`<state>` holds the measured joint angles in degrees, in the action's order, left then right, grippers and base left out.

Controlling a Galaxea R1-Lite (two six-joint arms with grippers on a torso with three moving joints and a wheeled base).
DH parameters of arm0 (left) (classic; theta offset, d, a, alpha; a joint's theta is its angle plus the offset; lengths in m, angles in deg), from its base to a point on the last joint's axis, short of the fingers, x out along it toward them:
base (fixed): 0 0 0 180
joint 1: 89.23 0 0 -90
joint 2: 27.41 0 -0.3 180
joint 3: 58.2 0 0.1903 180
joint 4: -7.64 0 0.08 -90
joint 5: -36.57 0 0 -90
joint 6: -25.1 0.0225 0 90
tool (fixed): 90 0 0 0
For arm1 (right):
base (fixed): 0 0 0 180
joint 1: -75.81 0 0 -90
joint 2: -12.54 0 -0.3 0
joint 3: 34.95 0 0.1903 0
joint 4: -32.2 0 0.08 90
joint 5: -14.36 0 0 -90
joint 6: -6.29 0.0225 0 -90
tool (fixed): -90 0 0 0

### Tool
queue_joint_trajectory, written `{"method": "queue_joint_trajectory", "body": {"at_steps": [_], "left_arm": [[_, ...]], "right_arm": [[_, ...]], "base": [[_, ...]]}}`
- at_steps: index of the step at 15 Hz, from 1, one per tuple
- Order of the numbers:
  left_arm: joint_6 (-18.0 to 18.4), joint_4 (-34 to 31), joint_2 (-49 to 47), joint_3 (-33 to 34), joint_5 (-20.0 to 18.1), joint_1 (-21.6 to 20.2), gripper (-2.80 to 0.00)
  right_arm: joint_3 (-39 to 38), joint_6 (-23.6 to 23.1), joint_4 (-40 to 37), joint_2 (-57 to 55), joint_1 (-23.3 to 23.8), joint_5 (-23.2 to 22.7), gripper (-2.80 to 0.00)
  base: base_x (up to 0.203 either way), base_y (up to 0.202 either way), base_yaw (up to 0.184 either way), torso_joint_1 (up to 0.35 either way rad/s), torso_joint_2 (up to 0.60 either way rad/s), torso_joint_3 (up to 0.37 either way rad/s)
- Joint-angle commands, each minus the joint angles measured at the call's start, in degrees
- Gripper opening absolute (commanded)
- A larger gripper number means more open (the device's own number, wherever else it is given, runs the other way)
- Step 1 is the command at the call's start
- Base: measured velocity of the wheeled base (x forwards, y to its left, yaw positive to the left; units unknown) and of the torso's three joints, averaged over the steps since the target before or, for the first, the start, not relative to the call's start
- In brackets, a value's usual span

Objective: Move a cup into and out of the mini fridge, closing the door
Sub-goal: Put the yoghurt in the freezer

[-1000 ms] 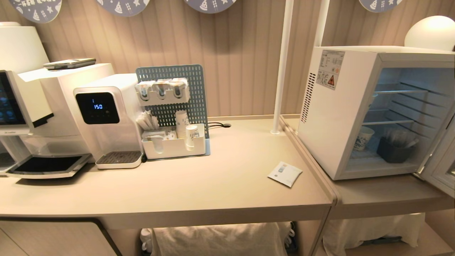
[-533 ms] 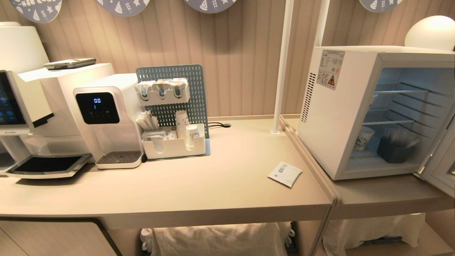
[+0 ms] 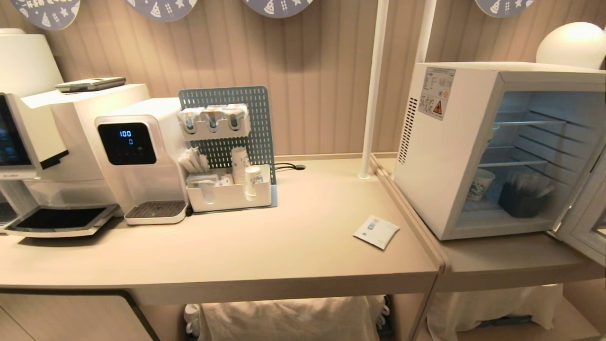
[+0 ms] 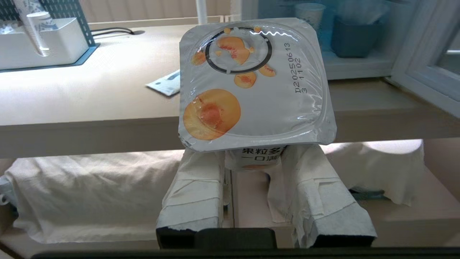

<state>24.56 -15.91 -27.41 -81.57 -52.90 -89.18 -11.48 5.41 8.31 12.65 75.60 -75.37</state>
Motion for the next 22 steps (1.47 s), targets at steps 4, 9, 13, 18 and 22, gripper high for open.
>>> {"method": "queue_joint_trajectory", "body": {"at_steps": [4, 9, 13, 18, 22], "left_arm": [[0.02, 0.01, 0.00, 0.09, 0.00, -0.05, -2.80], [0.02, 0.01, 0.00, 0.09, 0.00, -0.05, -2.80], [0.02, 0.01, 0.00, 0.09, 0.00, -0.05, -2.80], [0.02, 0.01, 0.00, 0.09, 0.00, -0.05, -2.80], [0.11, 0.01, 0.00, 0.09, 0.00, -0.05, -2.80]], "right_arm": [[-0.11, 0.17, 0.08, -0.02, -0.05, 0.00, -2.80], [-0.11, 0.17, 0.08, -0.11, -0.05, 0.00, -2.80], [-0.11, 0.26, 0.08, -0.11, -0.05, 0.00, -2.80], [-0.11, 0.26, 0.08, -0.11, -0.05, 0.00, -2.80], [-0.11, 0.28, 0.08, -0.11, -0.05, 0.00, -2.80]], "base": [[0.000, -0.186, -0.003, 0.002, 0.00, 0.002], [0.000, -0.194, 0.002, 0.002, 0.00, 0.000], [0.000, -0.193, 0.002, 0.002, 0.00, 0.001], [0.000, -0.168, 0.002, 0.003, 0.00, 0.003], [0.025, -0.002, -0.001, -0.001, 0.00, 0.001]]}}
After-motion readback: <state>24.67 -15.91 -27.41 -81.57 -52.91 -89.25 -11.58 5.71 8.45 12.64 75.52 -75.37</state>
